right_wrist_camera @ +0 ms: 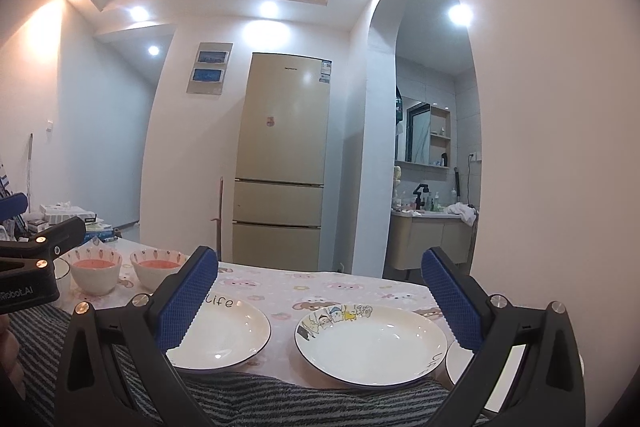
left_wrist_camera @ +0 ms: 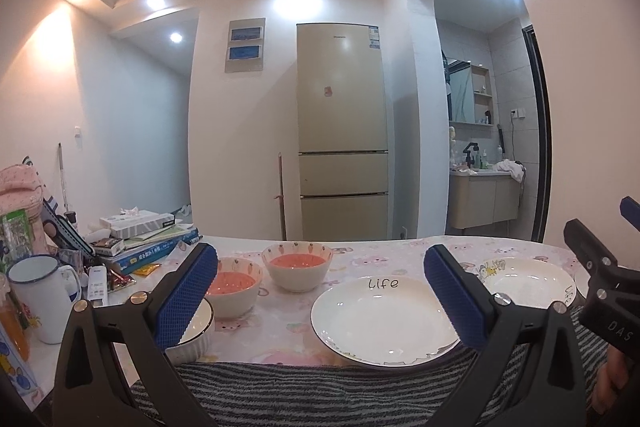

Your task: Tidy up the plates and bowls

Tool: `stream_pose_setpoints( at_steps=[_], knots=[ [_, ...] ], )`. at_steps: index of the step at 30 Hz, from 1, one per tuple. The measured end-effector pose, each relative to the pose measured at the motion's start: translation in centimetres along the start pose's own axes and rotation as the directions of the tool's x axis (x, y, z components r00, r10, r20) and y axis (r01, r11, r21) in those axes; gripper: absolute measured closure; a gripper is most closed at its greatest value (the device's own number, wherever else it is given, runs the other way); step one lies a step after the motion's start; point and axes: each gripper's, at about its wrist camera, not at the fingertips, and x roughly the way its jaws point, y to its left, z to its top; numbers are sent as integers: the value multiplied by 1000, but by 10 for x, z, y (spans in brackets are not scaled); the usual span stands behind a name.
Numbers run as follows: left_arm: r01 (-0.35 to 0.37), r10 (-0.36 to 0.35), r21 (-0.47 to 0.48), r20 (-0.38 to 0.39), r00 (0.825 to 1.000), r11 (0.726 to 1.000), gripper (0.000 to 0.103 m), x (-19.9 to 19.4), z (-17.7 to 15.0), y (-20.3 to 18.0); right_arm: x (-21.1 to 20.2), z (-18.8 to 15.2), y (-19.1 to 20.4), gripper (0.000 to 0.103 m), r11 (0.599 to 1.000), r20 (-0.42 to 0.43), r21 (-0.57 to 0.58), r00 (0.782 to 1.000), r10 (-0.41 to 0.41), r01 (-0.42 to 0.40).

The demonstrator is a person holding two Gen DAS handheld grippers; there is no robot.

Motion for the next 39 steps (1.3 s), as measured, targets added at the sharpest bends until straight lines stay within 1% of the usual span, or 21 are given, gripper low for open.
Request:
stream_pose_setpoints(
  at_steps=[3, 6, 10, 16, 18, 21, 24, 29, 39],
  knots=[
    [2, -2, -13, -15, 1000, 1000, 0, 3, 0, 3, 9, -1, -6, 0, 1000, -38, 25, 999, 18, -17],
    [5, -5, -2, -14, 1000, 1000, 0, 3, 0, 1, 16, -2, -3, 0, 1000, -69, 14, 997, 15, -14],
    [9, -9, 8, -5, 1000, 1000, 0, 1, -1, -1, 14, -4, 3, 0, 1000, -59, -12, 998, 8, -9],
    [9, -9, 9, -4, 1000, 1000, 0, 1, 0, 0, 18, -5, -4, 0, 1000, -77, 22, 997, 3, -1],
    [8, -8, 8, 3, 1000, 1000, 0, 0, 0, 0, 17, -6, -6, 0, 1000, -72, 29, 997, 9, -7],
    [9, -9, 4, -10, 1000, 1000, 0, 3, -1, 2, 16, -6, -5, 0, 1000, -65, 24, 998, 18, -17],
    [9, -9, 4, -11, 1000, 1000, 0, 3, -1, 1, 21, -7, -3, 0, 996, -83, 27, 993, 86, -84],
    [7, -7, -2, -2, 1000, 1000, 0, 4, -2, 1, 19, -8, -3, 0, 998, -73, 31, 996, 58, -56],
    [3, -3, 0, 9, 1000, 1000, 0, 2, -3, -1, 15, -8, 1, 0, 998, -58, 1, 997, 56, -56]
  ],
)
